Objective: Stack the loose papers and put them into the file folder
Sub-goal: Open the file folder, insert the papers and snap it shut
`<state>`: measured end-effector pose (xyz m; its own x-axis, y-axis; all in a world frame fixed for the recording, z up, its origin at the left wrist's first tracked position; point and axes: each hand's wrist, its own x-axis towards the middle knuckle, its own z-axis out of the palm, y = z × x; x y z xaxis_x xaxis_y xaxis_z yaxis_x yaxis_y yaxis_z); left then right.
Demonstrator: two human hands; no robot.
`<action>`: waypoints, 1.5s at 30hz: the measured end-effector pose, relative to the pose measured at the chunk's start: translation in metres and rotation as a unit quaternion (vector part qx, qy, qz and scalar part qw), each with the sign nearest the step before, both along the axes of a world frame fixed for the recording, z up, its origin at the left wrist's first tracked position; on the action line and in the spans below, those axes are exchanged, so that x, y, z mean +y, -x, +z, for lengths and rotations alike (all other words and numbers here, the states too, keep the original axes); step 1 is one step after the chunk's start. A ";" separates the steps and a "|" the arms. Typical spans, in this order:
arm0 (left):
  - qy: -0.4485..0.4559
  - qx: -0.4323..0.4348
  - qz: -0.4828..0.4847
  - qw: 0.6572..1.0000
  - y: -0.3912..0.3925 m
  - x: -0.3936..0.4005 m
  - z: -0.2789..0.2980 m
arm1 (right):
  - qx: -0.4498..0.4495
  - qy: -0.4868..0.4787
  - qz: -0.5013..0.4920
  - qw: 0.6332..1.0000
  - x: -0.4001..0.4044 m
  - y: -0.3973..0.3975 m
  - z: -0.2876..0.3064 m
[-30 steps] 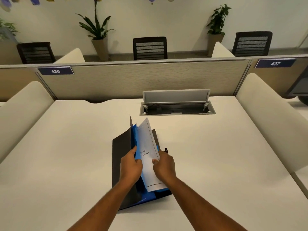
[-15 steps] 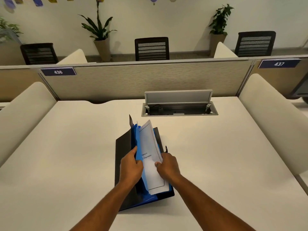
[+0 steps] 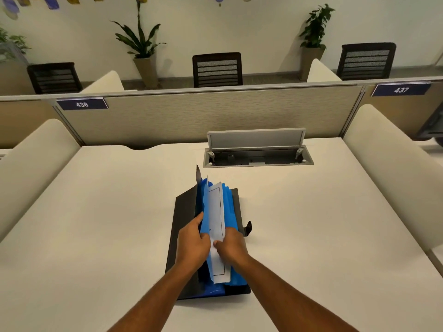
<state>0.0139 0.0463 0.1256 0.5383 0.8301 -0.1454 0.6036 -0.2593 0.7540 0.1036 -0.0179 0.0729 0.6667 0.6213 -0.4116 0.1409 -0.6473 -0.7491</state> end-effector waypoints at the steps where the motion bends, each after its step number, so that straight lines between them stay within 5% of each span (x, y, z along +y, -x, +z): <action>1: 0.001 0.003 -0.002 1.000 0.001 0.000 -0.001 | 0.005 0.006 0.005 1.000 0.001 -0.001 0.000; 6: -0.001 0.001 -0.019 1.000 0.002 -0.001 0.000 | 0.046 -0.003 -0.023 0.999 0.006 -0.002 0.005; 30: 0.001 -0.008 -0.031 0.999 -0.008 -0.006 -0.002 | -0.120 0.135 0.028 0.983 0.018 -0.024 0.003; 39: 0.014 0.003 -0.025 1.000 -0.021 -0.012 -0.012 | -0.217 0.095 -0.106 0.966 -0.021 -0.050 -0.007; 45: -0.004 0.018 -0.038 0.999 -0.024 -0.015 -0.017 | -0.181 0.085 -0.126 0.972 -0.045 -0.072 -0.023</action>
<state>0.0382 0.0314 0.1084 0.5948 0.7879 -0.1594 0.6089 -0.3121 0.7293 0.1759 -0.0629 0.0501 0.9091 0.3631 -0.2041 0.1965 -0.8059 -0.5585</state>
